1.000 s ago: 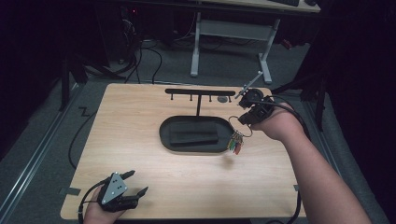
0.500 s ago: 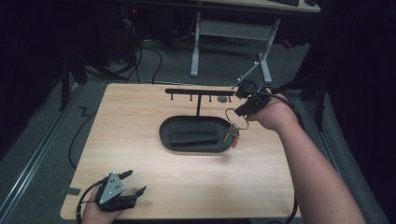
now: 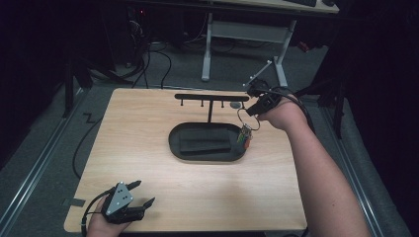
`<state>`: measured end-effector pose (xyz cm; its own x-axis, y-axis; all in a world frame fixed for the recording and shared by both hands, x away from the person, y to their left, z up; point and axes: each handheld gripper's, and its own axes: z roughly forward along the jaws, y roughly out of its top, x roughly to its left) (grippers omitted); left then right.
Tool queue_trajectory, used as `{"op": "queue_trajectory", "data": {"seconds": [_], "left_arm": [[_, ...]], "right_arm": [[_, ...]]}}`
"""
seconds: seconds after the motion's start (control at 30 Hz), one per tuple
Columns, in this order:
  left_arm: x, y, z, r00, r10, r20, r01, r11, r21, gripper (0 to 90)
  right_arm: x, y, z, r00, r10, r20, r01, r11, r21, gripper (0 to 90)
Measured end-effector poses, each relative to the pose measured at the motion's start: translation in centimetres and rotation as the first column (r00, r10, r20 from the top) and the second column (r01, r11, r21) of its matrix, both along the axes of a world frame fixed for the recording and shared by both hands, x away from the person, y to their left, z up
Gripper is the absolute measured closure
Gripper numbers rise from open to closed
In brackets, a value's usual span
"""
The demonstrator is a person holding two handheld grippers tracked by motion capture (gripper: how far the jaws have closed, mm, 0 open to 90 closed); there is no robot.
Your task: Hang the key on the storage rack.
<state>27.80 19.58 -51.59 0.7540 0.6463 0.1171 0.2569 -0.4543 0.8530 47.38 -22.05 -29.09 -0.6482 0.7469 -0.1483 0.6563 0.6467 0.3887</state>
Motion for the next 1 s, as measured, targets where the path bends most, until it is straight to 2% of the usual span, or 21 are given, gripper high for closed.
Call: {"op": "queue_trajectory", "data": {"seconds": [0.1,0.13,0.47,0.8,1.0], "left_arm": [[0.0,0.0,0.0,1.0,-0.002,0.0,0.002,1.0,0.004,27.5],[0.0,0.0,0.0,1.0,0.0,0.003,0.0,1.0,0.002,27.5],[0.1,0.2,-0.1,1.0,0.0,-0.004,0.0,1.0,0.006,27.7],[0.1,0.3,-0.2,1.0,0.007,-0.002,-0.007,1.0,-0.002,27.7],[0.1,0.5,-0.2,0.9999,0.009,-0.006,-0.009,0.9999,-0.006,27.8]], "right_arm": [[0.3,0.1,-0.2,0.9995,-0.03,-0.007,0.03,1.0,0.009,85.3],[0.6,-0.1,-0.3,0.9999,-0.011,0.001,0.011,1.0,0.008,85.3],[2.2,-1.2,-0.7,0.9981,-0.062,-0.007,0.062,0.997,0.035,85.2],[4.0,-1.3,-2.0,0.9975,-0.063,-0.031,0.065,0.997,0.049,85.1],[4.8,-1.2,-2.2,0.9966,-0.078,-0.023,0.079,0.996,0.046,84.7]]}}
